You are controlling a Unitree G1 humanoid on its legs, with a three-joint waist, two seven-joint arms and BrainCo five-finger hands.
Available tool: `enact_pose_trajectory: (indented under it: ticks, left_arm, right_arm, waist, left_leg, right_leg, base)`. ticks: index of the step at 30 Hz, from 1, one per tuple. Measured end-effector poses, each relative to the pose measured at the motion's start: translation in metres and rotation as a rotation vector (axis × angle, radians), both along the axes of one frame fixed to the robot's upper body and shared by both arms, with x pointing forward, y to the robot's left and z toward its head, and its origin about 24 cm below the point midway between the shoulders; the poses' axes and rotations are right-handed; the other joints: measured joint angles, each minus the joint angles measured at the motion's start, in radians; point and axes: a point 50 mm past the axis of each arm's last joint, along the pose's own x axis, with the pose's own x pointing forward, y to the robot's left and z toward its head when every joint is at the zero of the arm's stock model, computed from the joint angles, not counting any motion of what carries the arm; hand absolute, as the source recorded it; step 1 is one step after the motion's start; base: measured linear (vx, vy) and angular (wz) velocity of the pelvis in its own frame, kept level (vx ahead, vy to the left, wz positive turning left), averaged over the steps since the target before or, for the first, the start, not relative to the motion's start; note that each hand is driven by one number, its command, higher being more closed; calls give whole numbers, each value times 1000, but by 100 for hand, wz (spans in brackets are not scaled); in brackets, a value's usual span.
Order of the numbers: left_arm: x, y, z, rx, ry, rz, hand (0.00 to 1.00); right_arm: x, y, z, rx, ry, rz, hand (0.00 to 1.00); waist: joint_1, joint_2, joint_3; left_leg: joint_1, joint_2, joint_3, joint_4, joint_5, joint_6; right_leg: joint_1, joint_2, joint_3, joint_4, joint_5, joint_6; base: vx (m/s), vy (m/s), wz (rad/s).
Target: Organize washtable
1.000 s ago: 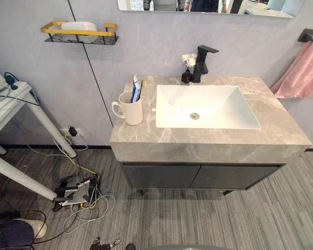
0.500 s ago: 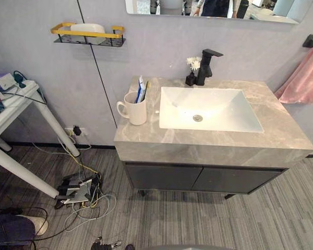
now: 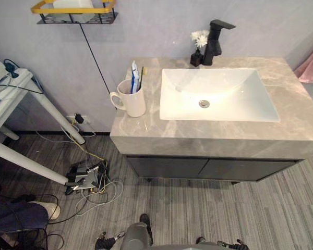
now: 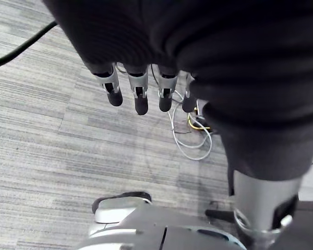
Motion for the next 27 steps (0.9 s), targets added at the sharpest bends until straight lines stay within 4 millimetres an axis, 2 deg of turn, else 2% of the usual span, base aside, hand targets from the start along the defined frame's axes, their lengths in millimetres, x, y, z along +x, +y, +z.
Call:
enact_pose_trajectory:
  ticks: [1, 2, 3, 4, 5, 6, 8, 9, 10, 11, 12, 13, 14, 16, 17, 19, 22, 23, 27]
  left_arm:
    - [-2, -1, -1, -3, 7, 0, 0]
    - [-2, 0, 0, -1, 9, -2, 0]
    - [-4, 2, 0, 5, 15, -7, 0]
    - [-5, 5, 0, 13, 25, -24, 0]
    - [-3, 5, 0, 16, 22, -39, 0]
    - [2, 6, 2, 22, 10, -53, 0]
    - [8, 5, 3, 22, -6, -63, 0]
    - [13, 4, 3, 21, -17, -66, 0]
    - [18, 4, 4, 22, -29, -68, 0]
    - [20, 8, 5, 33, -35, -69, 0]
    - [21, 12, 6, 43, -35, -70, 0]
    - [23, 3, 5, 18, -43, -55, 0]
    - [23, -3, 4, 2, -48, -48, 0]
    - [23, -16, 1, -36, -55, -31, 0]
    - [22, -18, 1, -43, -54, -22, 0]
    - [17, -16, 0, -52, -53, 32, 0]
    - [7, -10, -1, -52, -42, 104, 0]
    - [5, -8, -1, -51, -39, 119, 0]
    - [-12, 0, -3, -45, -2, 187, 0]
  right_arm:
    - [0, -2, 0, -1, -6, -12, 0]
    - [4, -3, 1, 1, -20, -14, 0]
    - [7, -2, 2, 6, -35, -10, 0]
    - [8, 0, 2, 12, -37, -8, 0]
    - [8, 0, 2, 13, -37, -7, 0]
    - [8, -1, 2, 12, -36, -5, 0]
    - [11, -2, 3, 6, -46, 1, 0]
    - [11, -3, 3, 3, -50, -1, 0]
    - [11, -4, 4, 0, -56, -2, 0]
    - [9, -1, 3, 8, -49, -4, 0]
    - [6, 0, 2, 13, -38, -9, 0]
    - [3, -3, 2, 8, -31, -29, 0]
    - [1, -7, 2, -1, -24, -31, 0]
    - [-6, -18, 2, -20, 11, -39, 0]
    - [-9, -19, 2, -21, 20, -46, 0]
    - [-13, -18, 1, -15, 35, -48, 0]
    - [-8, -15, 1, 4, 27, -35, 0]
    - [-6, -15, 1, 5, 21, -34, 0]
    - [-9, -12, 0, 15, 34, -36, 0]
  waist:
    - [0, 5, -8]
    - [1, 1, -12]
    - [-2, -5, -15]
    - [-7, -7, -16]
    - [-11, -10, -19]
    - [-21, -5, -22]
    - [-32, 6, -26]
    - [-32, 12, -25]
    - [-34, 12, -25]
    - [-34, -7, -34]
    - [-36, -26, -37]
    - [-32, 17, -41]
    - [-32, 29, -45]
    - [-33, 69, -50]
    - [-33, 73, -53]
    - [-29, 59, -61]
    - [-22, 48, -83]
    - [-21, 50, -85]
    - [-14, 26, -88]
  left_leg:
    - [21, 2, 20, -22, -4, 3]
    - [62, 1, 52, -61, 3, 14]
    - [95, -2, 72, -83, 5, 19]
    - [140, -2, 91, -115, 5, 22]
    - [163, 0, 93, -129, 5, 22]
    - [199, 16, 92, -150, 6, 22]
    - [228, 48, 92, -165, 10, 14]
    - [239, 64, 91, -173, 15, 6]
    - [247, 78, 86, -178, 22, -6]
    - [255, 72, 81, -177, 28, -27]
    - [258, 61, 70, -179, 26, -43]
    - [276, 86, 45, -200, 37, -70]
    - [284, 92, 38, -216, 55, -87]
    - [308, 111, 25, -258, 96, -102]
    - [315, 113, 14, -265, 104, -101]
    - [336, 116, -14, -285, 137, -112]
    - [339, 118, -16, -309, 141, -111]
    - [339, 115, -16, -312, 141, -111]
    - [341, 88, -27, -317, 141, -111]
  right_leg:
    - [-69, -14, 18, 134, -18, -27]
    - [-158, -38, 36, 308, -22, -37]
    - [-213, -57, 38, 418, -21, -42]
    - [-250, -71, 29, 511, -46, -45]
    - [-258, -71, 7, 534, -63, -46]
    - [-263, -58, -59, 541, -96, -51]
    - [-299, -29, -119, 505, -115, -64]
    - [-319, -18, -135, 463, -112, -69]
    - [-337, -6, -136, 364, -83, -88]
    - [-326, -1, -124, 218, 46, -117]
    - [-319, -6, -104, 190, 115, -62]
    - [-296, 19, -113, 190, 112, -74]
    - [-286, 28, -115, 177, 111, -75]
    - [-218, 60, -159, 96, 111, -77]
    - [-200, 65, -169, 82, 112, -77]
    - [-138, 85, -207, 28, 116, -83]
    - [-111, 103, -219, -39, 148, -86]
    - [-106, 104, -220, -55, 158, -86]
    - [-63, 94, -237, -134, 209, -77]
  base:
    - [212, 157, -50]
    - [263, 171, -61]
    - [299, 110, -57]
    - [266, 40, -34]
    - [275, -35, -19]
    - [211, -59, -6]
    - [237, -114, -9]
    - [269, -189, -9]
    - [280, -247, 3]
    - [231, -245, 15]
    - [201, -243, 24]
    - [148, -182, 22]
    - [177, -209, 22]
    - [166, -179, 32]
    - [108, -129, 45]
    - [66, -130, 42]
    - [18, -46, 13]
    - [0, 0, 0]
    - [-45, 51, 13]
